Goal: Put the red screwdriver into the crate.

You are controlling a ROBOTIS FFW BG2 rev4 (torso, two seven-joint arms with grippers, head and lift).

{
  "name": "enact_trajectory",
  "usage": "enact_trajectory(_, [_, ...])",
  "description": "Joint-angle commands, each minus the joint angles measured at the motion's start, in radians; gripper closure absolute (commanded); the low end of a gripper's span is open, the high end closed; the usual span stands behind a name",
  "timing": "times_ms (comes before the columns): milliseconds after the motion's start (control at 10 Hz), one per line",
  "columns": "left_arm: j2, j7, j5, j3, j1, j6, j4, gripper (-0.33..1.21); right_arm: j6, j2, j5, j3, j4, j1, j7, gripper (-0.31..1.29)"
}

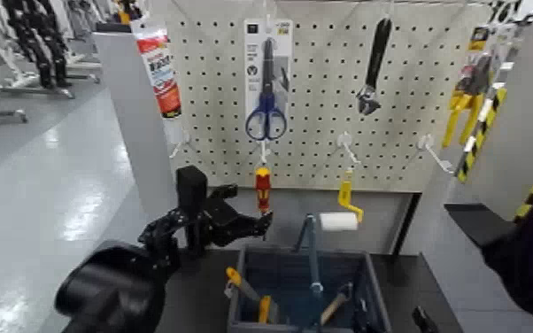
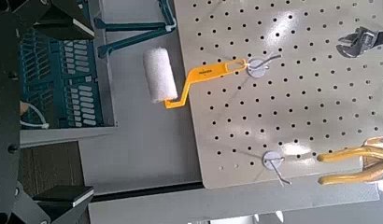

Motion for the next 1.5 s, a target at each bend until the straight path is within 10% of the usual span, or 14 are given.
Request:
enact_trajectory(100, [-0.009,-0.05,0.004,-0.031,-0.074,-0.001,0.065,0.11,0.0,-0.001,-0.002,0.003,0.002,-0.003,0.0,0.13])
enact_trajectory(600, [-0.019,-0.093,0.042,-0.057,-0.157,-0.038,0.178,0.22,-0.005,-0.002,-0.005,0.008,0.005,-0.009,0.002,0.13])
enact_trajectory(800, [-0.021,-0.098,0.056,-0.071,-0.166,-0.024,0.186,0.97,-0.005,-0.002,-0.005,0.008,0.005,-0.009,0.0,0.13])
enact_trajectory(1000, [-0.023,-0.096,0.059,-0.075,-0.163,-0.02,0.183,1.13,-0.005,-0.002,-0.006,0.008,0.005,-0.009,0.0,0.13])
enact_trajectory(1500, [-0.023,-0.096,0.059,-0.066,-0.152,-0.026,0.174,1.15,-0.006,-0.002,-0.006,0.005,0.006,-0.007,0.0,0.13])
